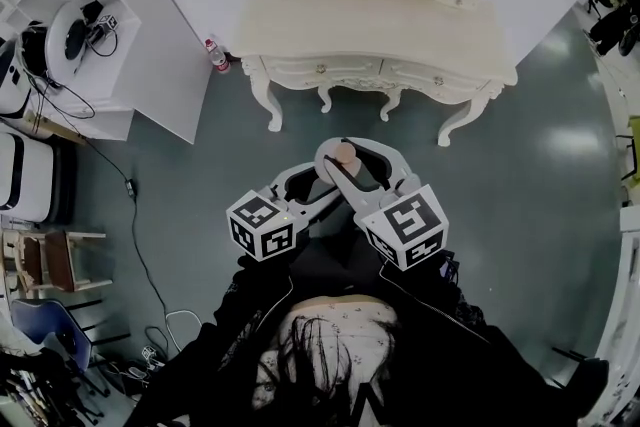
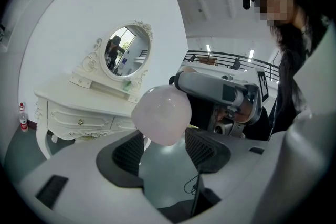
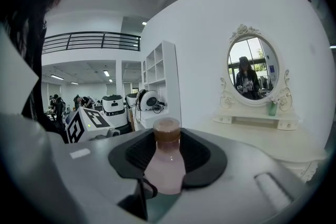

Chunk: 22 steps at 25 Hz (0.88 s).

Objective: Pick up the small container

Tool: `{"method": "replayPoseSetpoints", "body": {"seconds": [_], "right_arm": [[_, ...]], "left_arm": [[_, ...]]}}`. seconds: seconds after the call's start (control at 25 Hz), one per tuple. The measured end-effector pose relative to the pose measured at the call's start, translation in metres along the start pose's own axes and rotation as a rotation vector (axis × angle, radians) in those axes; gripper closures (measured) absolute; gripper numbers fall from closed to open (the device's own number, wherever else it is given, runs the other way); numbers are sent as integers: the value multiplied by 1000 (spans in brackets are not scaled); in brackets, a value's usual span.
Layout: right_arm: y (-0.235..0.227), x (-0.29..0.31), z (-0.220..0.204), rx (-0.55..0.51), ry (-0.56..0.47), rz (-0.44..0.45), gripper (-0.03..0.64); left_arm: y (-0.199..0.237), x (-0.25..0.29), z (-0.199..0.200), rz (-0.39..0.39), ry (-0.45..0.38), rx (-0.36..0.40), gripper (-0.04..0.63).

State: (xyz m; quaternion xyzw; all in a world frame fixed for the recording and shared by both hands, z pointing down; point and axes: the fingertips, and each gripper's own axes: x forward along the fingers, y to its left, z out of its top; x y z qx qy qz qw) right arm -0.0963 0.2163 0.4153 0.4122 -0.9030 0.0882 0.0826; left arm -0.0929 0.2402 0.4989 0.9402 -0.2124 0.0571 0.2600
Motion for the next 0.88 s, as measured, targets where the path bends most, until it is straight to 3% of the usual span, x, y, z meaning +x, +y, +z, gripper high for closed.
{"method": "replayPoseSetpoints", "body": {"seconds": [0.88], "right_arm": [[14,2,1,-26,-5,2,468]], "left_arm": [[-1,-12,-2,9,-7,9,350]]}}
